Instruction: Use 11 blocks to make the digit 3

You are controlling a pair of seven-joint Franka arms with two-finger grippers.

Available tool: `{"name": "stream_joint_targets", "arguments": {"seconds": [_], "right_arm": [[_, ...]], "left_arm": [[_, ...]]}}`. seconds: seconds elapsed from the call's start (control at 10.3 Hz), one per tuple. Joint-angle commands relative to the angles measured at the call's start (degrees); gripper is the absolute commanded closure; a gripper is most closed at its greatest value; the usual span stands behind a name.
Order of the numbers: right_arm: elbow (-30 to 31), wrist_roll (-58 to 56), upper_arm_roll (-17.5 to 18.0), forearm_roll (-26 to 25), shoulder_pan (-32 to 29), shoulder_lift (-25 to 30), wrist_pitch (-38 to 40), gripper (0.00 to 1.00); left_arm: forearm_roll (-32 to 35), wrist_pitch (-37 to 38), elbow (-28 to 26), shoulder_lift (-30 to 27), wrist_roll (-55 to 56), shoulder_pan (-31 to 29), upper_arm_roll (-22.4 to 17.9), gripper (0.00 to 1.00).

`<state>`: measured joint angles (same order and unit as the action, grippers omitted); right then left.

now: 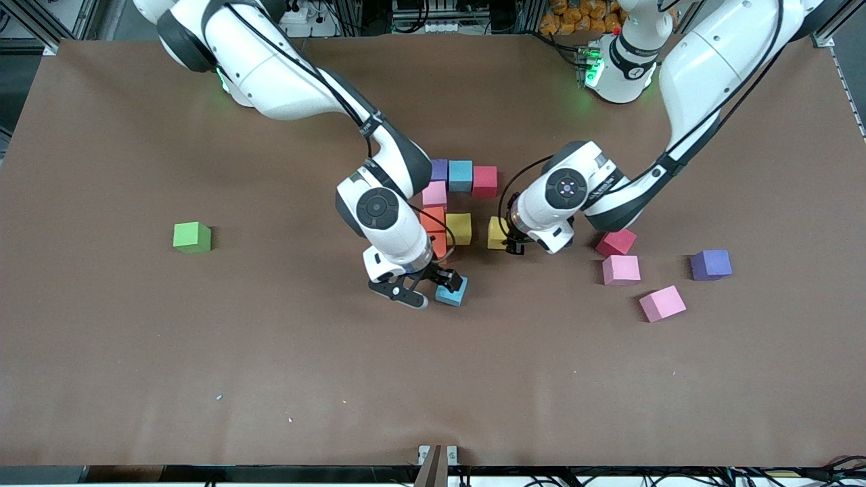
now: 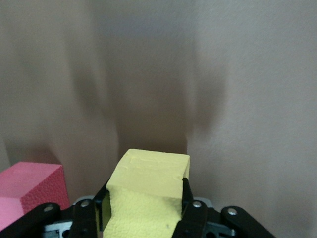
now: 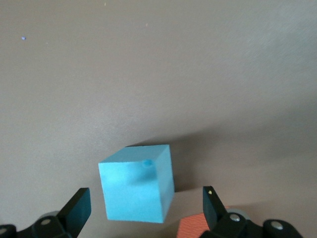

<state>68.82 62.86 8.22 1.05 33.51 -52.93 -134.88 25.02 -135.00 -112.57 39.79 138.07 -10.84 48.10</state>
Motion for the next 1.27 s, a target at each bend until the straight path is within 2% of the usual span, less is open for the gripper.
{"name": "stream_joint_targets", "arguments": {"seconds": [0.0,0.29,0.39,0.78,0.88,0.97,1.17], "right_arm": [[-5.9,4.4,0.2,-0.9,0.9,-4.4,0.1,0.01],[-8.0,4.8,-1.0,-0.9,2.3,-7.1,-0.4,0.01],[-8.3,4.4,-1.0,-1.0,2.3,-7.7,-0.6,0.07],[-9.3,3.4,-1.1,-1.2,2.2,-9.3,-0.6,0.09],[-9.3,2.5,-1.1,-1.3,2.2,-9.3,-0.6,0.14],[-9.3,1.5,-1.1,-1.4,2.0,-9.3,-0.3,0.25],[-9.2,0.0,-1.1,-1.5,1.9,-9.2,0.0,0.71]], "left_arm": [[-0.1,-1.8,0.7,0.0,3.6,3.5,-2.7,0.98],[-0.1,-2.1,0.7,0.0,5.4,3.9,-2.9,0.97],[-0.1,-2.1,0.7,0.0,6.8,4.5,-2.9,0.97],[-0.2,-2.1,1.1,0.2,8.3,5.8,-3.1,0.97],[-0.6,-2.1,2.1,0.6,8.4,6.6,-3.1,0.97],[-0.7,-2.1,2.6,1.2,8.4,6.9,-3.3,0.97],[-0.7,-2.1,3.3,1.8,8.4,8.1,-4.2,0.97]]}}
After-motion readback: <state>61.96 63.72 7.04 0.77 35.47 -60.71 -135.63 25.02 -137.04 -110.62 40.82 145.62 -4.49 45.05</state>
